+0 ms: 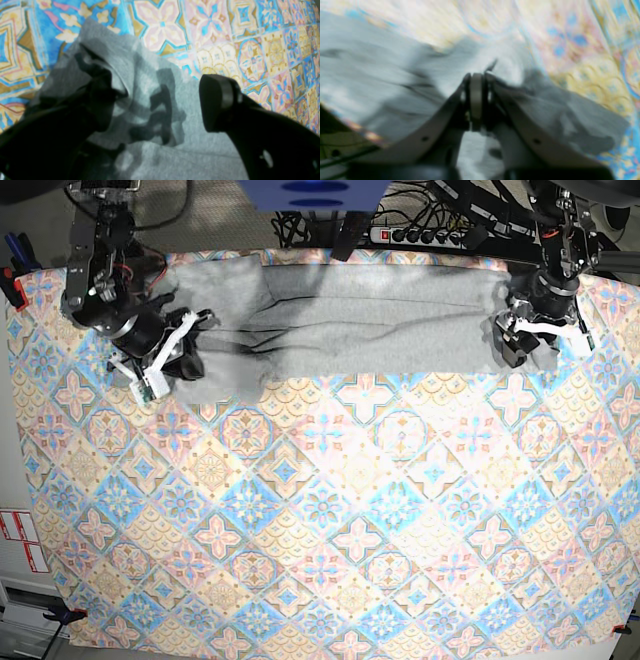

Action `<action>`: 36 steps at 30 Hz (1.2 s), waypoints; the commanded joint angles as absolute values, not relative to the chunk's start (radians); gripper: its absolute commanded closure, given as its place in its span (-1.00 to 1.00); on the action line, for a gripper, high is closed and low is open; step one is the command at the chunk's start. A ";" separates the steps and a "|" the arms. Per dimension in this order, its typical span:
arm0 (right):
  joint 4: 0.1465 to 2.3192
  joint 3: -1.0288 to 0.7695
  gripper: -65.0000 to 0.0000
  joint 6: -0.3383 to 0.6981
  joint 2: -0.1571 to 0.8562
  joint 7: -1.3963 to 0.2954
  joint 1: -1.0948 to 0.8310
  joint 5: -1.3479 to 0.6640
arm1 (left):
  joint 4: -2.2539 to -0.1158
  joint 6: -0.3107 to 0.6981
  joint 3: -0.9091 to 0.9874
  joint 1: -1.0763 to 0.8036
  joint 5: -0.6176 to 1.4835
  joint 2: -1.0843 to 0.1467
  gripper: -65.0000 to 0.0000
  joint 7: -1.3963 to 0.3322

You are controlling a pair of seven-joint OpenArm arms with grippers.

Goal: Fold the T-shirt properly
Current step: 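Pull the hem flap with the right gripper onto the folded strip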

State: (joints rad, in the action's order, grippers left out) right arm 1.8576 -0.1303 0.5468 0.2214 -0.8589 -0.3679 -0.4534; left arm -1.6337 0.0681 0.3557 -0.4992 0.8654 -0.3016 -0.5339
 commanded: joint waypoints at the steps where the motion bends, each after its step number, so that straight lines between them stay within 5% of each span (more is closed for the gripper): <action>1: 1.885 -0.150 0.99 0.544 0.237 -0.851 -0.394 -0.456 | -1.650 0.077 0.361 -0.498 0.872 -0.317 -0.64 -0.515; 13: 1.905 -0.160 0.99 0.541 0.237 -0.851 -0.516 -0.453 | -1.647 0.079 0.363 -0.496 0.872 -0.323 -0.64 -0.515; 21: 1.896 -0.229 0.49 0.538 0.234 -0.845 -0.515 -0.410 | -1.649 0.081 0.367 -0.501 0.872 -0.357 -0.64 -0.515; 27: 1.902 -0.269 0.49 0.542 0.193 -0.849 -0.467 -0.467 | -1.647 0.082 0.377 -0.532 0.871 -0.401 -0.63 -0.515; 30: 1.899 -0.206 0.49 0.542 0.186 -0.846 -0.444 -0.470 | -1.646 0.082 0.383 -0.553 0.871 -0.409 -0.44 -0.515; 36: 1.896 -0.076 0.49 0.541 0.185 -0.845 -0.395 -0.469 | -1.607 0.082 0.387 -0.590 0.871 -0.447 0.46 -0.515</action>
